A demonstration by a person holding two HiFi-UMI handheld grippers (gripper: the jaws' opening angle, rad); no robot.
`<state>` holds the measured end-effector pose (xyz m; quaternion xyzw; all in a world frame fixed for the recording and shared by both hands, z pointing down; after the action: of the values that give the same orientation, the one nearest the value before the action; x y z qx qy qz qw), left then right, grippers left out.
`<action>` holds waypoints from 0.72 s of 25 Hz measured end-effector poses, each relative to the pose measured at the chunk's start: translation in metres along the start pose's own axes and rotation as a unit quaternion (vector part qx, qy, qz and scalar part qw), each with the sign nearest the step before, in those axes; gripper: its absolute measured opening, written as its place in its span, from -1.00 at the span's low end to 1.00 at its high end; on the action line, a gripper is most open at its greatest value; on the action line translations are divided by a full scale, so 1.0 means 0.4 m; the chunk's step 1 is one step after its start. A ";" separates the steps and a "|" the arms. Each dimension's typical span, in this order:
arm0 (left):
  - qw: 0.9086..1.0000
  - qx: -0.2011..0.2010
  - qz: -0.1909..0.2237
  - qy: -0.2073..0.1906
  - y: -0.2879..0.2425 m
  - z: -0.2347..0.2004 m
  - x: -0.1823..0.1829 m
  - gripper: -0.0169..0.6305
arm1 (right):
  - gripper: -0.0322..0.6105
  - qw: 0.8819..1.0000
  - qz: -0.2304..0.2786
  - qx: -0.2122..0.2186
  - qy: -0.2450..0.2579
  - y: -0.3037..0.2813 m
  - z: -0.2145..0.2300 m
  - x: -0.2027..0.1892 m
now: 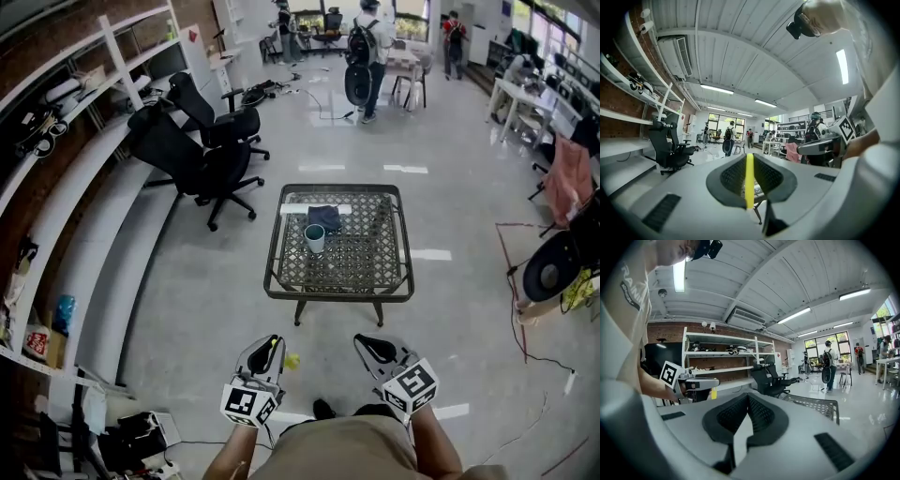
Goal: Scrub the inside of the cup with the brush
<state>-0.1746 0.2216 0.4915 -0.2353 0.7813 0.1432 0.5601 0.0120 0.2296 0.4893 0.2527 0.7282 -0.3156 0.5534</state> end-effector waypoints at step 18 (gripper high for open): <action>1.000 0.013 -0.020 0.013 -0.182 -0.135 0.029 -0.79 | -0.85 1.000 -0.023 0.003 -0.009 -0.149 0.152 -0.061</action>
<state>-0.1829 0.1311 0.5015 -0.2455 0.7854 0.1192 0.5556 0.0149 0.1440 0.5120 0.2350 0.7277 -0.3328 0.5518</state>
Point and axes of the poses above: the fingertips, and each gripper's own axes: y backward along the fingers, z to its right, x out of its top, the point moved 2 cm from there along y, backward along the fingers, and after that the axes turned 15 degrees about y, right-handed, at the moved point
